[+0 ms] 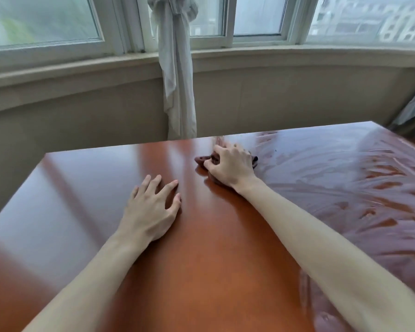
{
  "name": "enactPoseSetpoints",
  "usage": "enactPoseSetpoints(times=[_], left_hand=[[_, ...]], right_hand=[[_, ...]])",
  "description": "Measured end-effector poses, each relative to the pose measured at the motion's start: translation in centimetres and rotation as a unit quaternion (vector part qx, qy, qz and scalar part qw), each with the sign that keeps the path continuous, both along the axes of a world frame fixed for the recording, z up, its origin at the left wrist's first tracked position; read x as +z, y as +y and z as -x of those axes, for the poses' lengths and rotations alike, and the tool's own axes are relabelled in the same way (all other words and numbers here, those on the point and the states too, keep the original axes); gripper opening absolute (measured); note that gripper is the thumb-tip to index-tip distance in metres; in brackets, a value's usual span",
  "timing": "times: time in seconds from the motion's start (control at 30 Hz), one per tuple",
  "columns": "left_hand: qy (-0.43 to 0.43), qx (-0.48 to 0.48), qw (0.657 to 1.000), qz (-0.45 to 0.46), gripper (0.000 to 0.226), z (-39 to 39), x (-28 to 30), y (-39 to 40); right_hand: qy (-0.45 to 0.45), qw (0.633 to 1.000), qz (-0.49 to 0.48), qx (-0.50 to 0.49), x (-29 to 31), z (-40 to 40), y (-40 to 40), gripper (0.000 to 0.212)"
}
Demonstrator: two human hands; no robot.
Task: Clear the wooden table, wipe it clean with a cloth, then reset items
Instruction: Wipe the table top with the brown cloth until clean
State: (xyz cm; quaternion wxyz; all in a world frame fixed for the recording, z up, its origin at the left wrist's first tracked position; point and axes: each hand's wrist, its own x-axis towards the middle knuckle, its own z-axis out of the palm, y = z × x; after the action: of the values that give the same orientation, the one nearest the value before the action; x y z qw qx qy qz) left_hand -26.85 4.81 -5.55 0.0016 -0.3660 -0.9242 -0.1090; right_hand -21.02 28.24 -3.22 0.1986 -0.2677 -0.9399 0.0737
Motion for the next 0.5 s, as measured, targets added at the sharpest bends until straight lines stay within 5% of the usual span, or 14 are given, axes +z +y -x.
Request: enactPoseSetpoints(times=[0.1,0.3,0.5], left_hand=[[0.028,-0.018,0.999,0.021,0.057,-2.4,2.0,-0.5],[-0.051,-0.067,0.996,-0.020,0.055,-11.6,3.3,-8.9],[-0.023,-0.011,0.999,-0.040,0.058,-18.0,2.1,-19.8]], right_hand=[[-0.003,0.999,-0.006,0.042,-0.2,-9.6,-6.7,0.036],[0.055,0.995,-0.032,0.081,-1.0,-26.7,-17.9,0.026],[0.035,0.999,-0.003,-0.017,0.2,-25.7,-17.4,0.035]])
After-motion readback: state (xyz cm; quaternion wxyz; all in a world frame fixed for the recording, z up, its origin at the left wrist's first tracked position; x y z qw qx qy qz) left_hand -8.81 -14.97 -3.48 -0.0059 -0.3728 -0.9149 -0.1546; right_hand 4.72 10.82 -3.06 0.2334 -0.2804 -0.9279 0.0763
